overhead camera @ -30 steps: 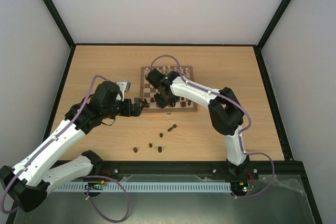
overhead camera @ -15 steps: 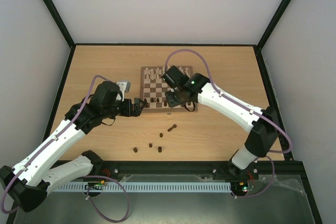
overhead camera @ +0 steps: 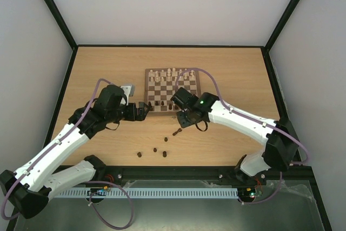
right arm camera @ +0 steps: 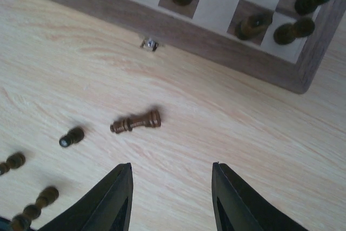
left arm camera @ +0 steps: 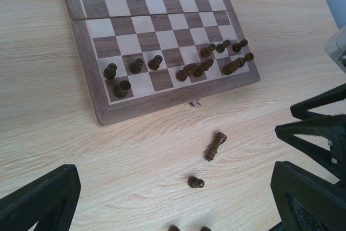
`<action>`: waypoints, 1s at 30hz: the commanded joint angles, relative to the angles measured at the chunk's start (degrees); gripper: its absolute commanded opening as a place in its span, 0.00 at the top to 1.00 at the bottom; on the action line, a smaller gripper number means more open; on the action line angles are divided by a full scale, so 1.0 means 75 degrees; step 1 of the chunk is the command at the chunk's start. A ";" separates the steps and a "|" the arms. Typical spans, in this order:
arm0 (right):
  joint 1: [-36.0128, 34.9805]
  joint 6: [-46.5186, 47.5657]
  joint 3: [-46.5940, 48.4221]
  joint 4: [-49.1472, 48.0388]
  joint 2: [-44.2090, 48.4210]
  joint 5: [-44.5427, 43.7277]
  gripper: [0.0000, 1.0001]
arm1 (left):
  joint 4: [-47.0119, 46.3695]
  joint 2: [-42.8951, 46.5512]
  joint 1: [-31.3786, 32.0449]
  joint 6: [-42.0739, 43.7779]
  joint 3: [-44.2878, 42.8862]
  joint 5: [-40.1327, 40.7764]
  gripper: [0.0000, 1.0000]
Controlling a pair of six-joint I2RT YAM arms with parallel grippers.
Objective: Set up the chess pieces on the board
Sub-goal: Move the chess piece to the chessboard.
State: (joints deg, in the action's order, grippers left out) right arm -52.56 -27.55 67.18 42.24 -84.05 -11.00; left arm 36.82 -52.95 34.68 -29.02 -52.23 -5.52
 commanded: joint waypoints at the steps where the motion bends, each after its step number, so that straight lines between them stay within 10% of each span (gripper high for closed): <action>1: 0.0130 0.0090 0.0622 -0.0058 -0.0642 -0.0254 0.60 | -0.0189 0.0038 -0.0039 -0.0069 0.0136 -0.0039 0.01; 14: 0.0989 0.0822 0.3067 0.0240 -0.3282 0.0067 0.67 | -0.0009 0.0289 -0.0035 -0.0040 0.0257 0.0168 0.01; 30: 0.1213 0.0830 0.3204 0.0222 -0.3876 -0.0044 0.74 | -0.0103 0.0195 -0.0064 0.0089 0.0360 0.0159 0.01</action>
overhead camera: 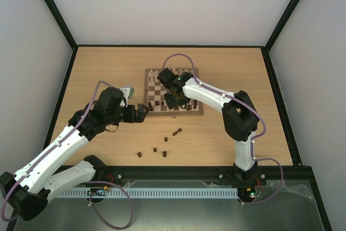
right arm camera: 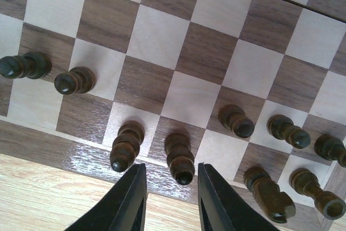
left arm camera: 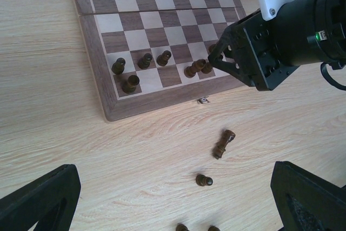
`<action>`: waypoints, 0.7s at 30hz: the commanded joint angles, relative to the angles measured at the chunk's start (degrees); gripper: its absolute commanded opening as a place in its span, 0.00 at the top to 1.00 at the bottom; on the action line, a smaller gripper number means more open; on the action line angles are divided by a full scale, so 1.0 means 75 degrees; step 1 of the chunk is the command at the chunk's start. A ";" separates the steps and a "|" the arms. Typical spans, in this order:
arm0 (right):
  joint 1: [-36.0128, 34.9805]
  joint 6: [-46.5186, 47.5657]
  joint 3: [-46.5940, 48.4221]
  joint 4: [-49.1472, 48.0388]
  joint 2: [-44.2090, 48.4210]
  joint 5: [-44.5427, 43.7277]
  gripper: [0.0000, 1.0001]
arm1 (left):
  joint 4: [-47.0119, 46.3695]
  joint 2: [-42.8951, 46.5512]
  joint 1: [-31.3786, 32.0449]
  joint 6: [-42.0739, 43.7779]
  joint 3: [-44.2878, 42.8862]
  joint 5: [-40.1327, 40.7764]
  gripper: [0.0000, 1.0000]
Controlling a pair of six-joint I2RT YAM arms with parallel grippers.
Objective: Set up the chess pieces on the board
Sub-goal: Move the chess piece to the chessboard.
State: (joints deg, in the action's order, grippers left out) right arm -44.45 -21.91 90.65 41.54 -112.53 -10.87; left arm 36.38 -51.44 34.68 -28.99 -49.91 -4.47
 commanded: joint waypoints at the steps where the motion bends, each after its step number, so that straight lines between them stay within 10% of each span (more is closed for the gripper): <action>1: 0.0155 0.0085 0.0047 0.0292 -0.0096 -0.0043 0.74 | -0.0049 -0.0014 -0.0055 0.0087 0.0053 0.0011 0.00; 21: 0.0302 0.0238 -0.0282 0.0065 -0.0259 0.0207 0.87 | -0.0086 -0.0028 -0.0073 0.0011 0.0066 -0.0031 0.01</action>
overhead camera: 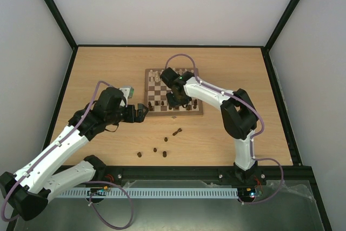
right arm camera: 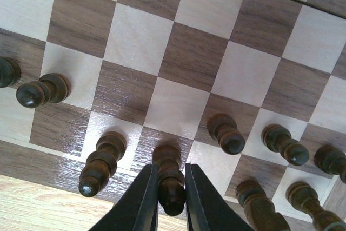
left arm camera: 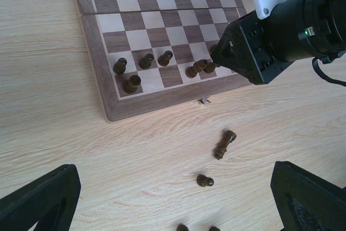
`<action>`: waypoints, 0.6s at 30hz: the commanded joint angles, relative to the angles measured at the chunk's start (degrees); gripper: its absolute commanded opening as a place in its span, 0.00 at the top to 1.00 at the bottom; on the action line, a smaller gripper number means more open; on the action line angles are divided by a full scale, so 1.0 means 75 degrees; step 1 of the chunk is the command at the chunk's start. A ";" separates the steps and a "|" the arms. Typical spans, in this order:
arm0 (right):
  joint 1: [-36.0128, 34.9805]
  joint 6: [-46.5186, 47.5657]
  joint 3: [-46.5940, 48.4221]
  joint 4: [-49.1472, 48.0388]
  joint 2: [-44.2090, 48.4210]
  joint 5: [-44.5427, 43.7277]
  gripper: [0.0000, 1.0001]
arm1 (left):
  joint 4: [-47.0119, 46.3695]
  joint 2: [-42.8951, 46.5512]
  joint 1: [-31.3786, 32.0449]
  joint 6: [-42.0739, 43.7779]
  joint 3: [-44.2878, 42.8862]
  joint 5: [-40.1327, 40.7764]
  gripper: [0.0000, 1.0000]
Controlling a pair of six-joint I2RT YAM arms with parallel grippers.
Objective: Set up the chess pieces on the board
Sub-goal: Move the chess piece to the chessboard.
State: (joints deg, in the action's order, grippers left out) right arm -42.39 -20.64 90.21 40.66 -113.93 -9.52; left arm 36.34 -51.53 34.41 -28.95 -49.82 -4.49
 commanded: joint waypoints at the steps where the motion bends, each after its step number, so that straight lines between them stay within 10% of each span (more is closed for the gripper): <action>1: 0.0027 0.0053 -0.0273 0.0205 -0.0041 -0.0014 0.88 | -0.0089 -0.0024 -0.0037 0.0007 0.0057 -0.0033 0.01; 18: 0.0063 -0.0051 -0.0746 0.0353 0.0388 -0.0595 0.91 | -0.0112 -0.0003 -0.0040 -0.0031 0.0090 -0.0116 0.01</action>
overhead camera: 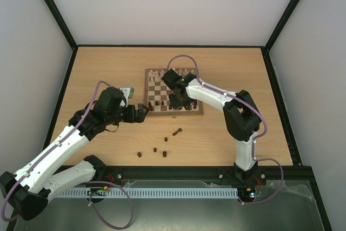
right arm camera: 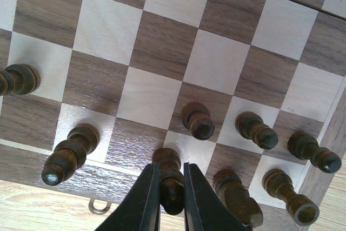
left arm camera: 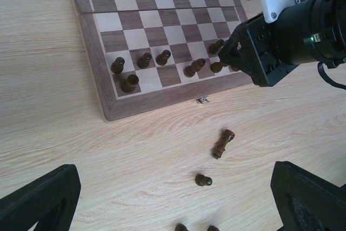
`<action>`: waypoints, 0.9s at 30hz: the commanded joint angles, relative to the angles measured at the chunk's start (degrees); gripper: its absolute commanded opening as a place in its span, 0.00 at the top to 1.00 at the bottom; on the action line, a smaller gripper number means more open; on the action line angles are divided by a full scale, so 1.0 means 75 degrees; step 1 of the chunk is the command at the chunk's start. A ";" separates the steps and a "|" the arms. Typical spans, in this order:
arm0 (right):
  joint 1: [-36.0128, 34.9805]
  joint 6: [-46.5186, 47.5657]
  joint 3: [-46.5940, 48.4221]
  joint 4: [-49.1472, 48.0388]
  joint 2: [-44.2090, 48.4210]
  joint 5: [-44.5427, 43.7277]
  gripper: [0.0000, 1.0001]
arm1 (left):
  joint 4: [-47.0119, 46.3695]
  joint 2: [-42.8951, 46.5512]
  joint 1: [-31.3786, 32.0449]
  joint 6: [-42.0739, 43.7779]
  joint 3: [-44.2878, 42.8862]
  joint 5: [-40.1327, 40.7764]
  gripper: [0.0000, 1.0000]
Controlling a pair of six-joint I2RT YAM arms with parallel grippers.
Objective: Set up the chess pieces on the board
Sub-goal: Move the chess piece to the chessboard.
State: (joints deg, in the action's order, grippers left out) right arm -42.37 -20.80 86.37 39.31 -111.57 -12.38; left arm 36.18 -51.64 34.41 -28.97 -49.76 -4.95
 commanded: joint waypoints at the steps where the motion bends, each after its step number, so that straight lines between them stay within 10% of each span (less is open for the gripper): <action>1: 0.0076 -0.0038 -0.0256 0.0531 0.0066 -0.0233 0.91 | -0.0090 0.0013 -0.0036 -0.0019 0.0083 -0.0055 0.01; 27: -0.0044 0.0051 0.0429 0.0737 0.0614 0.0390 0.67 | -0.0149 -0.0058 -0.0038 -0.0015 0.0001 -0.0113 0.00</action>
State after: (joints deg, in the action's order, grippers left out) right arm -41.76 -20.78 86.74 41.39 -109.65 -10.57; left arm 35.48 -52.23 34.41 -28.97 -49.76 -5.17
